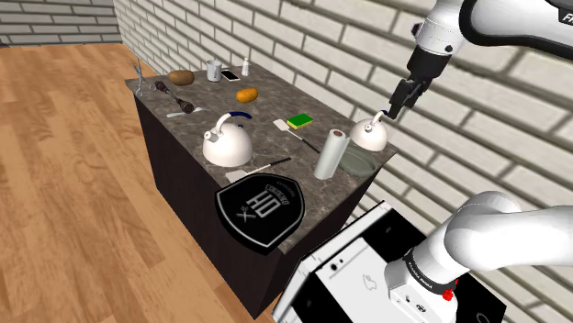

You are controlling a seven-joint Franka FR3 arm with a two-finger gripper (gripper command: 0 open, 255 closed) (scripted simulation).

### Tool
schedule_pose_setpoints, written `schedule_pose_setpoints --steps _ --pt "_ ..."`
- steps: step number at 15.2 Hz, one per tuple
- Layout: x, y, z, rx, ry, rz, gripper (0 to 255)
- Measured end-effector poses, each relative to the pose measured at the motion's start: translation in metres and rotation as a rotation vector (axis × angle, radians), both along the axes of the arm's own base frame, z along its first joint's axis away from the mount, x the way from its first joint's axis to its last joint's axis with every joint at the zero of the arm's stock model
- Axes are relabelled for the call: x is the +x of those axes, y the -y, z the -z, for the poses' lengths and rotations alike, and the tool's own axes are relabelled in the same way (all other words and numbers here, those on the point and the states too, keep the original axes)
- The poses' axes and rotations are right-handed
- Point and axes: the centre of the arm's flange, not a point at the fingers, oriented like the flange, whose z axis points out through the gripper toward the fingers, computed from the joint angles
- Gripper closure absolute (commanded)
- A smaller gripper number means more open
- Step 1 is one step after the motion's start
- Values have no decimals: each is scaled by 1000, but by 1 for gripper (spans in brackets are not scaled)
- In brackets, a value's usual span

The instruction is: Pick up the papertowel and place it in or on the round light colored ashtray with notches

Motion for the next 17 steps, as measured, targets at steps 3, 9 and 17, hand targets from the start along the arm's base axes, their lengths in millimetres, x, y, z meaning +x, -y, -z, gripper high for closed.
schedule_pose_setpoints --steps 3,9,17 --pt "10 2 11 6 1 5 0" --pt "66 6 63 33 7 27 0" --pt "141 17 137 72 19 58 0"
